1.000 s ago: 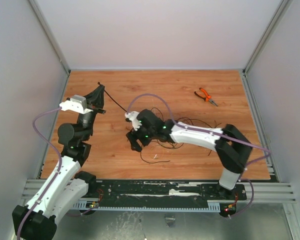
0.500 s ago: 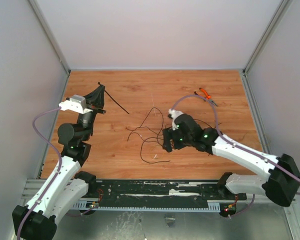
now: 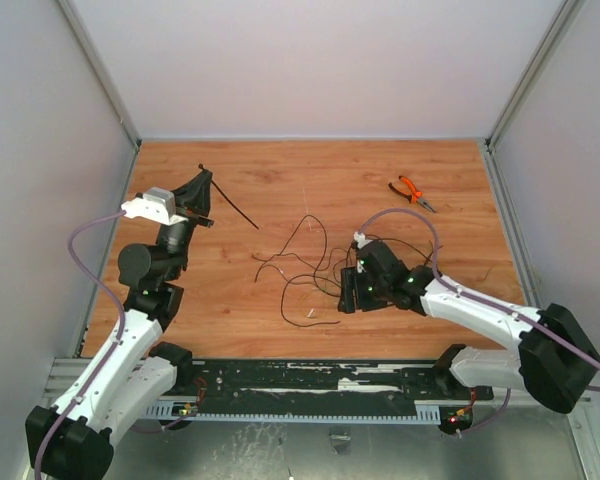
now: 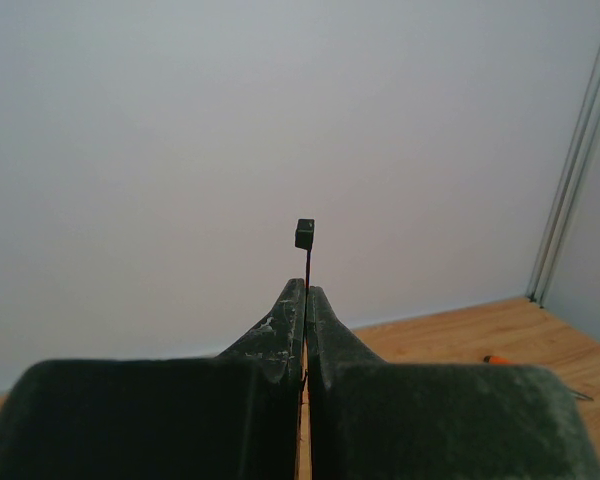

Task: Zip-tie the wires
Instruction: Adjust the cable at the center of the board.

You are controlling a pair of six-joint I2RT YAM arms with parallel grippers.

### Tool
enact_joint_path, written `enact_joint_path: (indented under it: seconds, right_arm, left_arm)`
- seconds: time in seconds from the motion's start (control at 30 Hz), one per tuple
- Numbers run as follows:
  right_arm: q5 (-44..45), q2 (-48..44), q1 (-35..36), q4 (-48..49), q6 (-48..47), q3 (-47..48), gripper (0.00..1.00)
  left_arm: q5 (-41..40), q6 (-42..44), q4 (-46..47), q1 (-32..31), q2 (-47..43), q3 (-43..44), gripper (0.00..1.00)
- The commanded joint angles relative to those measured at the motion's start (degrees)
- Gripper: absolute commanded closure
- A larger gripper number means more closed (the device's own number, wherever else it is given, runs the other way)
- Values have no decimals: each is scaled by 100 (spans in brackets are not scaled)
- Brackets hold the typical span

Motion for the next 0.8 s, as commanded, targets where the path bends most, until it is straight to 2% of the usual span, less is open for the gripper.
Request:
enact_joint_path:
  seconds: [0.0, 0.2, 0.4, 0.5, 0.63, 0.7, 0.77]
  right_arm:
    - [-234, 248, -24, 654, 213, -110, 43]
    - [-260, 443, -25, 813, 190, -101, 59]
    - [-322, 565, -21, 1010, 247, -252, 64]
    - [-331, 580, -16, 1015, 263, -261, 74]
    - [-91, 300, -20, 568, 225, -189, 95]
    - [59, 56, -21, 268, 206, -140, 100]
    - [127, -182, -28, -7, 160, -55, 100]
  left_arm:
    - [50, 45, 148, 58, 11, 183, 100]
    - [58, 62, 145, 60, 15, 171, 100]
    - [67, 64, 147, 60, 4, 175, 100]
    - [71, 55, 145, 60, -9, 171, 100]
    - [75, 47, 158, 60, -22, 163, 100]
    - [80, 46, 153, 60, -30, 163, 100]
    - [82, 38, 156, 60, -31, 162, 100]
